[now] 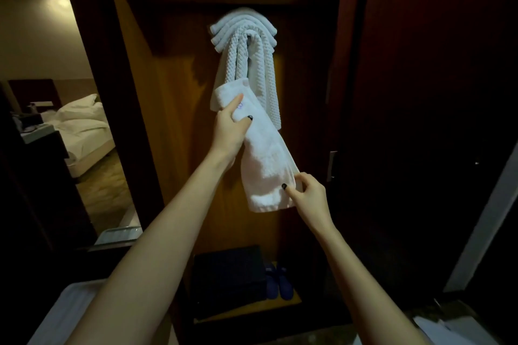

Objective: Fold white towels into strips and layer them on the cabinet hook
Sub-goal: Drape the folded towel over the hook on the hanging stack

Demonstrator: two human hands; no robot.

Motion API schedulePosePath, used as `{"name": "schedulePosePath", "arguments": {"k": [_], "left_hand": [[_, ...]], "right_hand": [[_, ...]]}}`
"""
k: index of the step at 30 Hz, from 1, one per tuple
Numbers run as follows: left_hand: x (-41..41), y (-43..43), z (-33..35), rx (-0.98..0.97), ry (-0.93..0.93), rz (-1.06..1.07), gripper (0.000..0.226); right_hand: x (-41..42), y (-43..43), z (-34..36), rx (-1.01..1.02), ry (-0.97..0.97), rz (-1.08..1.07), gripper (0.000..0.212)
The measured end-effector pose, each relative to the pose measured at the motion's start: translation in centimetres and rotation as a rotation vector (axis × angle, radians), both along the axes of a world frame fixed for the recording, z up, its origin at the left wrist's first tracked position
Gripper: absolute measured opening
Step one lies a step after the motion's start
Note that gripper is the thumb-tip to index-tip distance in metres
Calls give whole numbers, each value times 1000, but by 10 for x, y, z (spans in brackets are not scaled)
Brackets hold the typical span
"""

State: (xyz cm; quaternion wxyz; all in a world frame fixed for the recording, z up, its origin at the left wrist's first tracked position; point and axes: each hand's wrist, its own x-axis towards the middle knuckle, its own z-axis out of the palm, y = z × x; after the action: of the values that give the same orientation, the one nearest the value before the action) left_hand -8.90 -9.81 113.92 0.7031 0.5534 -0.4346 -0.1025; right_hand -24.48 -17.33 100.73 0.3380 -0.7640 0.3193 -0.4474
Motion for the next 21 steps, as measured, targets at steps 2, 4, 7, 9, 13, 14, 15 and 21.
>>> {"name": "schedulePosePath", "arguments": {"k": [2,4,7,9,13,14,15,21], "left_hand": [[4,-1,-4,-9,29,12,59],[8,-2,-8,-12,47,36,59],[16,-4,-10,30,22,78,58],[20,-4,-14,59,-14,104,56],[27,0,-27,92,-72,176,53],[28,1,-32,98,-70,187,52],[30,1,-37,99,-61,197,52],[32,2,-70,107,88,165,48]], "right_hand": [[-2,-2,-5,-15,66,-54,9],[-5,-1,-10,-15,112,-86,12],[-11,4,-16,42,45,-88,17],[-17,9,-20,91,-60,-74,21],[-30,16,-25,104,-164,-26,18],[-33,17,-26,95,-176,-16,19],[-37,18,-27,88,-194,-6,21],[-54,24,-29,228,-434,31,40]]}}
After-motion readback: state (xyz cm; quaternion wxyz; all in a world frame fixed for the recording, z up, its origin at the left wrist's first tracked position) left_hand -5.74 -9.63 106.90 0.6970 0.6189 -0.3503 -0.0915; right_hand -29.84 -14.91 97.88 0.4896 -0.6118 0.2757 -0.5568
